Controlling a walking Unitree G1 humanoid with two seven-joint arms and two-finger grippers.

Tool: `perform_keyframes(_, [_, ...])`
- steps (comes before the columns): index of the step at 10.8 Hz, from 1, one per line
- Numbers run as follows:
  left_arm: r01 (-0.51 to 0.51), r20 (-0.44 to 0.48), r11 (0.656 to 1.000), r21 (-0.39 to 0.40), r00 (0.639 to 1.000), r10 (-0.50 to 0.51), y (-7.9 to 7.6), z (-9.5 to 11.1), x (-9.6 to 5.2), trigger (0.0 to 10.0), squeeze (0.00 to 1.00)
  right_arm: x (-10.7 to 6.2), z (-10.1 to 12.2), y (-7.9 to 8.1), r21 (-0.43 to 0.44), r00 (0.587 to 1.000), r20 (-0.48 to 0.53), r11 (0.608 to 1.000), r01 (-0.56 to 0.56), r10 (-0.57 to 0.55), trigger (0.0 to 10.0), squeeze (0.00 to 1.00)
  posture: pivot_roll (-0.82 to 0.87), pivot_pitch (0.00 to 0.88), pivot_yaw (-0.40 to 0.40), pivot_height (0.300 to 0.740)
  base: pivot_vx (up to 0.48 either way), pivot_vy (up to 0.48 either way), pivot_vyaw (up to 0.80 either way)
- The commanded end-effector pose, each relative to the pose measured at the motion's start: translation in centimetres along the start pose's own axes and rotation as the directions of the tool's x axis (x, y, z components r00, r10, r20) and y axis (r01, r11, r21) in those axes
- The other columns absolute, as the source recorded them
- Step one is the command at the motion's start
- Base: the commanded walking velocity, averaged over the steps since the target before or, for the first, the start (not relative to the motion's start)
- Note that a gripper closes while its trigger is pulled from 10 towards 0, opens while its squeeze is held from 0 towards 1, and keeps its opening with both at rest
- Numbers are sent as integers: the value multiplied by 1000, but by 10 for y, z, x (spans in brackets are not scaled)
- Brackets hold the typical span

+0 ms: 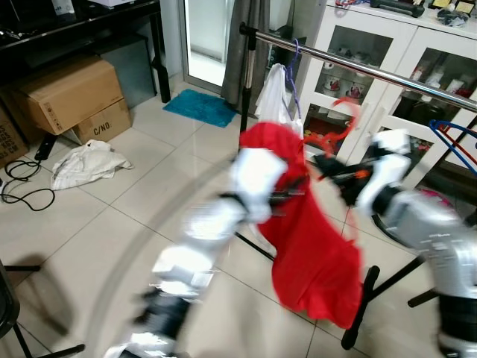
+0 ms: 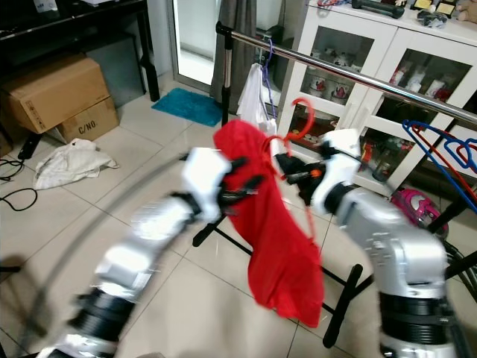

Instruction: Hang hanger

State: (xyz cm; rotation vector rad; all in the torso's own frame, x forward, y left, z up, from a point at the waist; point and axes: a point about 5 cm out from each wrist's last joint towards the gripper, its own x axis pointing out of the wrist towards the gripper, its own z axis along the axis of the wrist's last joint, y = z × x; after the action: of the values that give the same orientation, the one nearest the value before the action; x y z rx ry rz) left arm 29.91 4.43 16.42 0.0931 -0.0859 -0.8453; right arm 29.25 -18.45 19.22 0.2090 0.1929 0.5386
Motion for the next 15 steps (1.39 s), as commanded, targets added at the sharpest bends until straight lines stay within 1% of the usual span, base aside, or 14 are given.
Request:
perform_keyframes(1, [53,56,999,11,997,-54,-1,14,-3,10000,1000,-3,3,-1,-2,999,16,999,-49,49,0,0,-36,0,-75,740,0,0,0])
perform_keyframes(2, [118,49,992,53,991,-121,5,20,-12,10000,1000,-4,2,-3,-8,996,2,996,-85,85,0,0,-34,0,-76,740,0,0,0])
perform_keyframes(3, [-39,-10,989,145,999,41,28,16,-10,10000,1000,-5,8,-6,-20,992,7,992,-124,124,0,0,-25,0,-87,740,0,0,0])
perform_keyframes(4, [-72,-15,986,151,997,75,31,16,-5,10000,1000,-6,9,-5,-21,988,6,988,-155,155,0,0,-25,0,-90,740,0,0,0])
perform_keyframes(5, [-129,-28,975,181,990,136,35,16,1,10000,1000,-6,10,-4,-21,982,8,982,-188,189,0,0,-25,0,-92,740,0,0,0])
perform_keyframes(6, [-166,-12,970,179,985,171,38,18,8,10000,988,-7,12,-3,-17,975,16,975,-222,222,0,0,-26,0,-95,740,0,0,0])
perform_keyframes(7, [-155,6,976,156,988,156,36,21,15,10000,0,-7,13,-3,-13,973,24,973,-228,229,0,0,-26,0,-100,740,0,0,0])
perform_keyframes(9, [-46,47,991,129,998,40,19,29,28,10000,0,-9,14,-3,-12,968,19,969,-249,249,0,0,-28,0,-103,740,0,0,0])
perform_keyframes(10, [48,41,991,126,998,-54,6,29,31,10000,0,-9,13,-1,-10,966,14,966,-260,260,0,0,-33,0,-104,740,0,0,0])
perform_keyframes(11, [58,37,989,133,997,-63,2,28,32,10000,0,-8,13,0,-8,964,13,964,-265,265,0,0,-34,0,-104,740,0,0,0])
perform_keyframes(12, [32,23,988,154,999,-36,3,27,33,10000,0,-8,12,2,0,959,12,959,-282,282,0,0,-35,0,-106,740,0,0,0])
perform_keyframes(13, [-17,13,984,180,1000,15,7,26,35,10000,0,-7,12,5,1,956,10,956,-295,295,0,0,-35,0,-106,740,0,0,0])
perform_keyframes(14, [-56,8,980,191,998,56,9,26,36,10000,0,-6,11,5,2,955,12,955,-298,298,0,0,-33,0,-104,740,0,0,0])
perform_keyframes(15, [-70,3,981,183,998,70,8,26,36,10000,0,-6,11,6,4,953,13,953,-302,302,0,0,-33,0,-103,740,0,0,0])
